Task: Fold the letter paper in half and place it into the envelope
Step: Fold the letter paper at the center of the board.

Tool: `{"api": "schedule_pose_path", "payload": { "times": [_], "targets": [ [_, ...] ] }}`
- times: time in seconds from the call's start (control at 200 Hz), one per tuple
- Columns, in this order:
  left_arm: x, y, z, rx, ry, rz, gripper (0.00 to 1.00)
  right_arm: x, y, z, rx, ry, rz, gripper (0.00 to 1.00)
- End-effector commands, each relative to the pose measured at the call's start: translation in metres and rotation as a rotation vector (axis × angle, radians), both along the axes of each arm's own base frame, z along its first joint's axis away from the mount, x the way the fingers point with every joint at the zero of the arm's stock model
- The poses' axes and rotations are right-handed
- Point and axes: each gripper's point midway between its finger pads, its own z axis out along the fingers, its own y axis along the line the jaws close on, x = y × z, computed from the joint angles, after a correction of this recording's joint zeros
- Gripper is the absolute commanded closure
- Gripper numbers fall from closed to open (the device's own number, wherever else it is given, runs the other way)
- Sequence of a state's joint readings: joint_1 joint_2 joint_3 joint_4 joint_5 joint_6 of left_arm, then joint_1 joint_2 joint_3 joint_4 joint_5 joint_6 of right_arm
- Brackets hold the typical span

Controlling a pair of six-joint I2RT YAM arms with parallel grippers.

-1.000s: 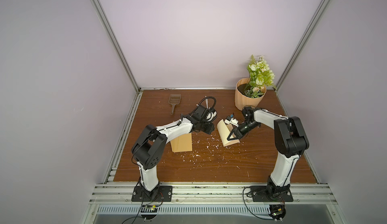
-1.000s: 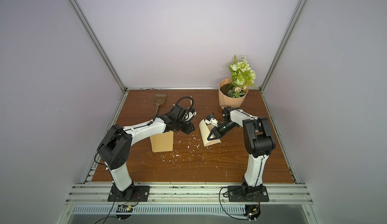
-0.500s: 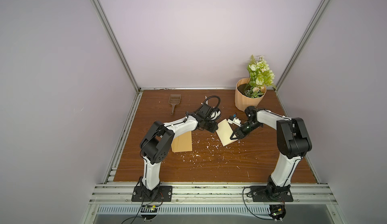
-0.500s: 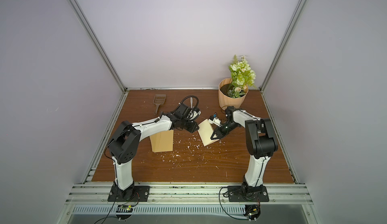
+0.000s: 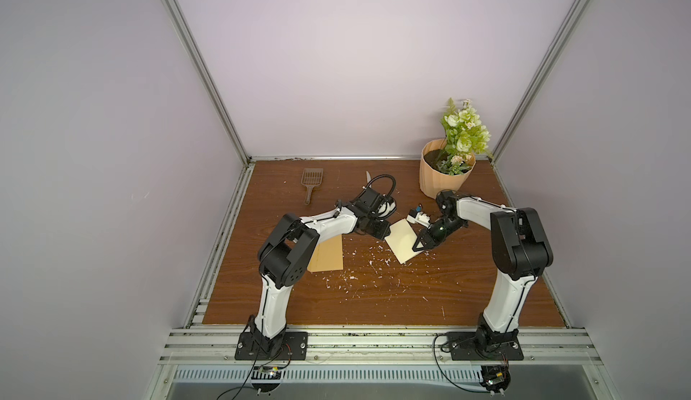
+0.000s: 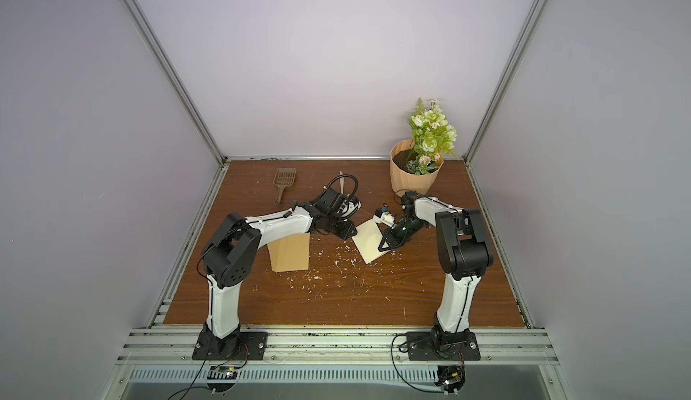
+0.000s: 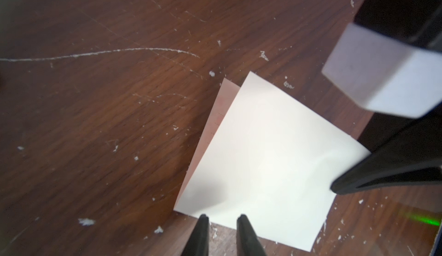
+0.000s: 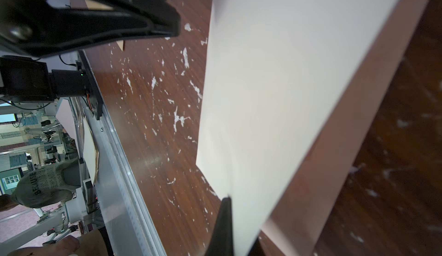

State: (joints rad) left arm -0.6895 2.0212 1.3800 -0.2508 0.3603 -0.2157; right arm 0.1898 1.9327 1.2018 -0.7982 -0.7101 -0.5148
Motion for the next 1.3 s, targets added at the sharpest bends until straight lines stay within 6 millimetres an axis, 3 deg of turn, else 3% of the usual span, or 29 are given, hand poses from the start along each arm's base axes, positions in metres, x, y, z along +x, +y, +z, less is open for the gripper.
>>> {"api": "schedule_pose_path", "payload": {
  "times": [0.0,0.055,0.15,0.525,1.001,1.296],
  "targets": [
    [-0.001,-0.01,0.001,-0.008,-0.005,-0.034,0.78,0.003,0.003,0.002,-0.009,0.008,0.0,1.0],
    [-0.001,-0.011,-0.001,-0.005,-0.002,-0.035,0.82,0.002,0.003,0.0,-0.01,0.014,0.0,1.0],
    [-0.001,-0.012,-0.003,-0.002,0.005,-0.043,1.0,0.001,0.003,-0.002,-0.015,0.018,0.003,1.0],
    [-0.006,-0.006,-0.004,0.042,0.002,-0.078,1.0,0.004,0.0,-0.009,-0.051,0.025,0.003,1.0],
    [-0.021,0.008,-0.029,0.125,0.052,-0.139,1.0,0.002,-0.003,-0.015,-0.071,0.038,0.01,1.0],
    [-0.01,0.022,-0.041,0.15,0.066,-0.112,1.0,-0.002,-0.001,-0.02,-0.088,0.05,0.029,1.0]
  ]
}}
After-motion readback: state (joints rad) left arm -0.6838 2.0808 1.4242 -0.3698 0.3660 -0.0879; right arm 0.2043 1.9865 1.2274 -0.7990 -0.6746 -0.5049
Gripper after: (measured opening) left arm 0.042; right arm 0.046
